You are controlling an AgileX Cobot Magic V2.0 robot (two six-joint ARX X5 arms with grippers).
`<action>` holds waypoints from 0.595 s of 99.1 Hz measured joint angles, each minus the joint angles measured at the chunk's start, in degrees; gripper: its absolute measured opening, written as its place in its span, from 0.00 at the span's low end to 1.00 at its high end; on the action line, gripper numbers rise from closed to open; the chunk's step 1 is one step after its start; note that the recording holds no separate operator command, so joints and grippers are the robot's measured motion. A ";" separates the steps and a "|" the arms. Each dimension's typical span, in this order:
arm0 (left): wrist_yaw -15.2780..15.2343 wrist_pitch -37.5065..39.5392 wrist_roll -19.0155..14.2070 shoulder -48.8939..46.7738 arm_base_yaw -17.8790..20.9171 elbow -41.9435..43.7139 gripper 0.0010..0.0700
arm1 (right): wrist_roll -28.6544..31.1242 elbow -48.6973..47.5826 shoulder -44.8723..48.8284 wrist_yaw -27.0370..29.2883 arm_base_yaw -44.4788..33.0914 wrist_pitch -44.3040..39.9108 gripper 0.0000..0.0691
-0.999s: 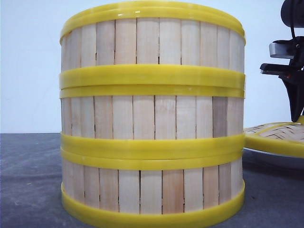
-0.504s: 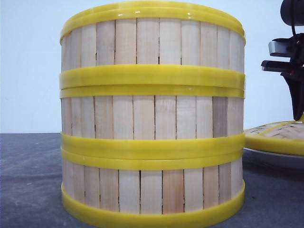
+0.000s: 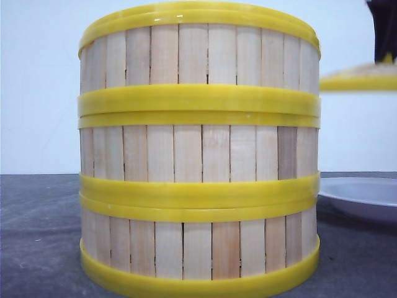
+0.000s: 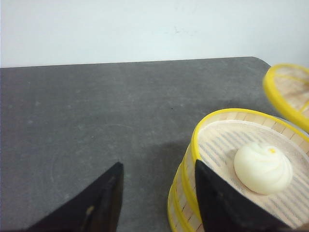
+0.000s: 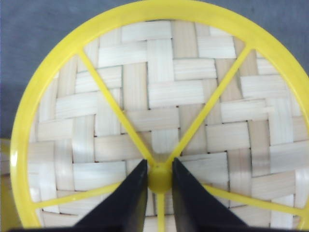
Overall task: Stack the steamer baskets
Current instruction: 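Lift the lid with the right gripper and lower it onto the top basket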
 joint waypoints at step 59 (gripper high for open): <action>0.00 -0.07 -0.02 0.00 0.00 0.00 0.39 | -0.22 17.11 0.59 -7.26 26.95 -4.83 0.08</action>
